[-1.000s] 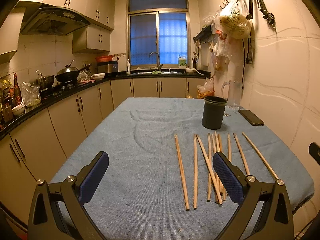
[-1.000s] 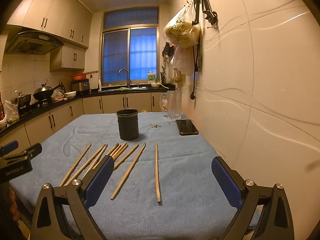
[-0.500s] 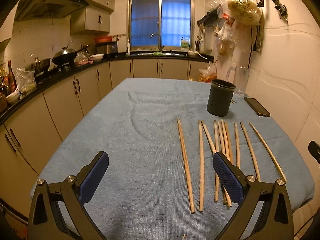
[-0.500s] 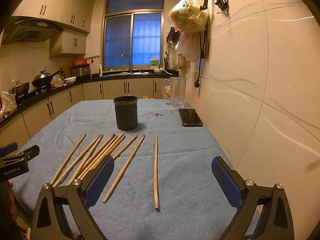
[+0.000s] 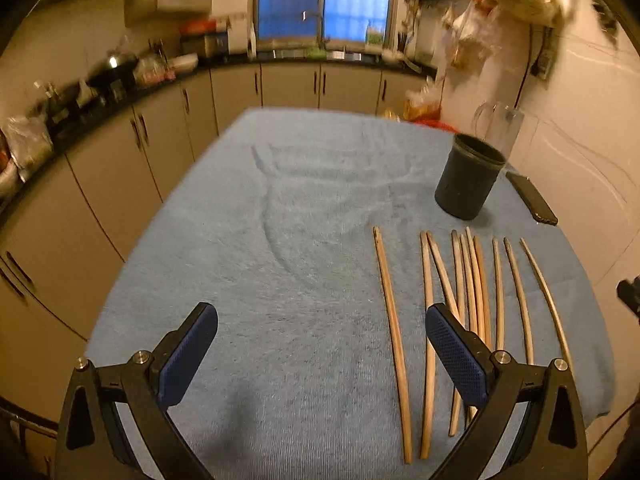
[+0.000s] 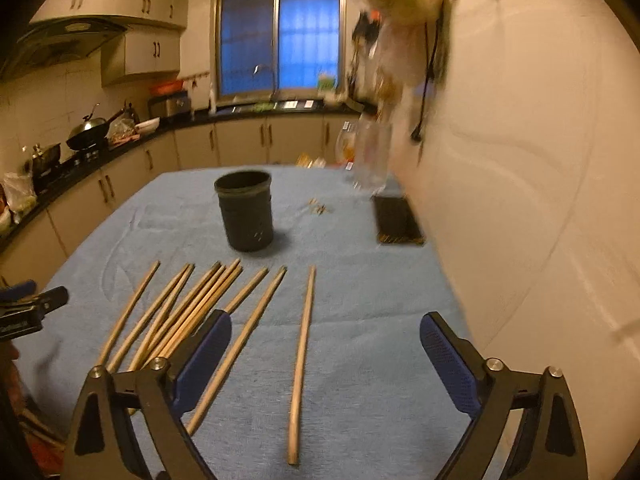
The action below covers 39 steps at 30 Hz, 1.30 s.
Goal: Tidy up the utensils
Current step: 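Lower left tool onto a wooden chopstick and close while right tool grasps another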
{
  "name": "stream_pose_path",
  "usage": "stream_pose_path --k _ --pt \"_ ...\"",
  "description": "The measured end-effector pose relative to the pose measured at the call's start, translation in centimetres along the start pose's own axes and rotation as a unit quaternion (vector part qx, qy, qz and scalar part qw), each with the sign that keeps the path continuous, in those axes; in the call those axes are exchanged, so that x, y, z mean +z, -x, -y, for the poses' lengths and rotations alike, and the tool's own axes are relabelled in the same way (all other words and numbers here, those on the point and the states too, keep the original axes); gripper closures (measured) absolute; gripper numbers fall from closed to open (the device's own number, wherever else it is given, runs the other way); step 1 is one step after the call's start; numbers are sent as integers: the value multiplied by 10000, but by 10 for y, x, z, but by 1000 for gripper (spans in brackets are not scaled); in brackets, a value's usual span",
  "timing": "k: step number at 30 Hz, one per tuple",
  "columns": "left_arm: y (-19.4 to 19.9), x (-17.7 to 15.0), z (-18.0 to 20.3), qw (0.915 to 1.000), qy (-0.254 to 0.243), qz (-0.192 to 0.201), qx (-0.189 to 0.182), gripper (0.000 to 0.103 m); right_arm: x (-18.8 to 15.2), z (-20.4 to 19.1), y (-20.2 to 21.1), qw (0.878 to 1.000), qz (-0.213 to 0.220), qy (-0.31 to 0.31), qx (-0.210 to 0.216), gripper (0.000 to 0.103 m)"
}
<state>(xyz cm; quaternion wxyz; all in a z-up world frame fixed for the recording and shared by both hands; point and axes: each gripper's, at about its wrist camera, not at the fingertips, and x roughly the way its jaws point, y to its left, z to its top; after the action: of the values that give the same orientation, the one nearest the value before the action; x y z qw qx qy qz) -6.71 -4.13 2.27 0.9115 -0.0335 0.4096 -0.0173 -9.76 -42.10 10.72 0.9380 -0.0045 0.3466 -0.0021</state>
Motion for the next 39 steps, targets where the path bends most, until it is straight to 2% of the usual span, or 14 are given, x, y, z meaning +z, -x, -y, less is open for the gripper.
stream_pose_path --k 3,6,11,13,19,23,27,30,35,37,39 --pt "-14 13 2 9992 5 -320 -220 0 11 13 -26 9968 -570 -283 487 16" --pt "-25 25 10 9975 -52 -570 -407 0 18 21 -50 9911 -1016 -442 737 24" --pt "-48 42 24 9937 -222 -935 -571 0 34 21 -80 9856 -1381 -405 888 39" --pt "-61 49 28 9911 -227 -1143 -647 2 40 22 -94 9823 -1533 -464 972 49" --pt "-86 70 36 9853 -288 -1494 -776 10 61 29 -139 9656 -2058 -782 1386 63" --pt "-103 83 35 9808 -157 -1737 -871 14 67 26 -171 9575 -2416 -809 1351 66" --pt "-112 92 36 9804 -155 -1795 -795 15 69 21 -190 9567 -2541 -767 1192 68" --pt "-124 97 34 9769 -91 -1985 -786 26 71 19 -199 9553 -2610 -751 1164 69" --pt "-140 98 37 9719 -80 -2244 -707 38 73 18 -211 9549 -2705 -715 992 69" --pt "-147 97 41 9694 -117 -2348 -707 57 73 18 -215 9541 -2757 -684 951 69" --pt "-154 95 45 9668 -152 -2450 -709 67 73 18 -220 9539 -2797 -641 884 69"
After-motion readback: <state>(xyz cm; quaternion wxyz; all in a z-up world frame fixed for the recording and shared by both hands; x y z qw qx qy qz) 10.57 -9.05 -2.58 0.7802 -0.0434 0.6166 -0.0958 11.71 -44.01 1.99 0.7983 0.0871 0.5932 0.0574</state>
